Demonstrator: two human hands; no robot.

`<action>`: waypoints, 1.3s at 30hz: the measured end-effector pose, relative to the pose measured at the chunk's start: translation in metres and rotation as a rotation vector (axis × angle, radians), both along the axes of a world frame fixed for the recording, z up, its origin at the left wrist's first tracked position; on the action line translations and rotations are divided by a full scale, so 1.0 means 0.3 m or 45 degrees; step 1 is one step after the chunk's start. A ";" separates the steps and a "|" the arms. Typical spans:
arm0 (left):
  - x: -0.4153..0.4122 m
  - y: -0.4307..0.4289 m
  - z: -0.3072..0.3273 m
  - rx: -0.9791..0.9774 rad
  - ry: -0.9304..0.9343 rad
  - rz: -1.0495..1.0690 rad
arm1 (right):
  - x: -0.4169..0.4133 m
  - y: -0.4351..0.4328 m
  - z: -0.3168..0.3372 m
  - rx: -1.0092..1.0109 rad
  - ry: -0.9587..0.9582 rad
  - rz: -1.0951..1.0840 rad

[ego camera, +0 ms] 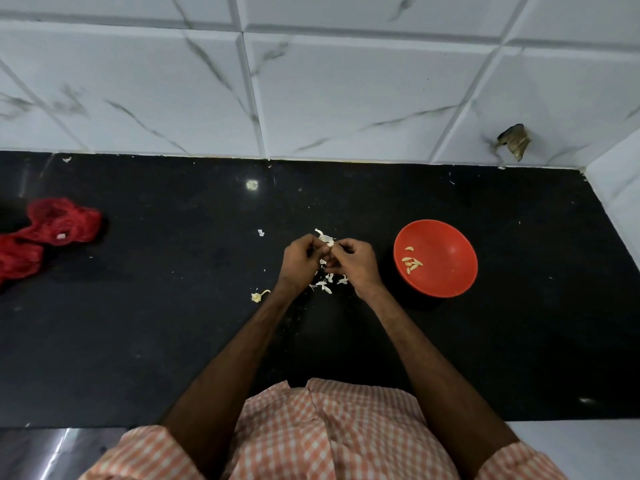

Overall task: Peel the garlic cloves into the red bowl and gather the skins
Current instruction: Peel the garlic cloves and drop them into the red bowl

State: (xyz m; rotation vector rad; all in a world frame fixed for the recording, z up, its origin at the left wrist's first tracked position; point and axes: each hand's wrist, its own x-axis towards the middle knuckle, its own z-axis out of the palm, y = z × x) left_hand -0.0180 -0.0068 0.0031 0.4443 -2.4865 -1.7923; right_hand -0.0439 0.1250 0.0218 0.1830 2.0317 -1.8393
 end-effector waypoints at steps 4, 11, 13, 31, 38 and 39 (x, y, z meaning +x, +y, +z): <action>0.013 0.001 0.004 0.099 -0.005 0.061 | -0.010 0.002 0.007 -0.064 -0.046 -0.001; 0.017 0.004 0.013 0.379 -0.082 0.152 | -0.022 -0.002 0.012 0.047 0.026 0.049; 0.016 0.004 0.015 0.391 -0.071 0.163 | -0.022 0.002 0.012 0.081 0.060 0.053; 0.023 -0.009 0.028 0.318 0.023 0.039 | -0.043 0.002 0.021 0.087 0.202 0.113; 0.019 -0.010 0.025 0.437 0.044 0.001 | -0.046 -0.003 0.037 0.080 0.157 0.182; 0.019 -0.010 0.025 0.441 0.046 -0.002 | -0.044 -0.005 0.037 0.078 0.158 0.181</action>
